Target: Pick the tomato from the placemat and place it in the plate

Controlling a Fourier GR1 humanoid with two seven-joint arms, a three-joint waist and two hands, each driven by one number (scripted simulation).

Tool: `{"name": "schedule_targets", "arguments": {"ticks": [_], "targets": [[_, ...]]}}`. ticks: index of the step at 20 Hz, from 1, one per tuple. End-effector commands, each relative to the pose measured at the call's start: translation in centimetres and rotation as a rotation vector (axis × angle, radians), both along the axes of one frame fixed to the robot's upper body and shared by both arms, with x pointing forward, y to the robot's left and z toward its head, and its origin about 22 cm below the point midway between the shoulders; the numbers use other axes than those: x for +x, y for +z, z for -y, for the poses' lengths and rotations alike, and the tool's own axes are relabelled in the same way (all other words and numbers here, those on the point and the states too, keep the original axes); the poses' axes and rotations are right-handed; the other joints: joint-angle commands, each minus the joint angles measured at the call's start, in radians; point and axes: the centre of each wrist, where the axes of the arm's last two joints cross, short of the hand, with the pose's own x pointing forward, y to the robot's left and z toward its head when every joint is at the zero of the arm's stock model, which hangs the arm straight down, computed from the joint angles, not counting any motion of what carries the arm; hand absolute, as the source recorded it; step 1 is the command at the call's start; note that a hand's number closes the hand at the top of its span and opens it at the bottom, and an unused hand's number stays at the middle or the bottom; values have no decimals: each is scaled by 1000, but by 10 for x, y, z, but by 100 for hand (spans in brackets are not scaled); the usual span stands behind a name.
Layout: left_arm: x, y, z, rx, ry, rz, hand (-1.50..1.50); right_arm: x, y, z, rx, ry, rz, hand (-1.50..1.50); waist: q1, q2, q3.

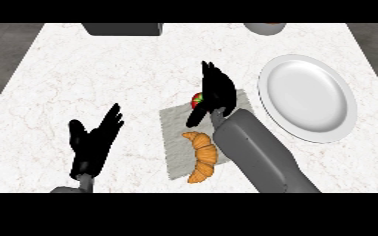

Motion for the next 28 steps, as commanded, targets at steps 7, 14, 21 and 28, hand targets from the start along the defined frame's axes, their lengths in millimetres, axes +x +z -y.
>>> {"name": "schedule_targets", "arguments": {"ticks": [7, 14, 21, 28], "targets": [[-7, -3, 3, 15, -3, 19, 0, 12, -24, 7, -119, -42, -49, -150, 1, 1, -1], [1, -11, -8, 6, -2, -3, 0, 11, -47, 15, -107, -25, -83, -150, -2, 1, -1], [3, 26, 8, -4, -10, 18, 0, 23, -55, 12, -189, 88, -144, 150, 10, 2, 0], [-1, 1, 9, 2, -5, 2, 0, 15, -70, 12, -255, 104, -77, 150, 4, 2, -1]]}}
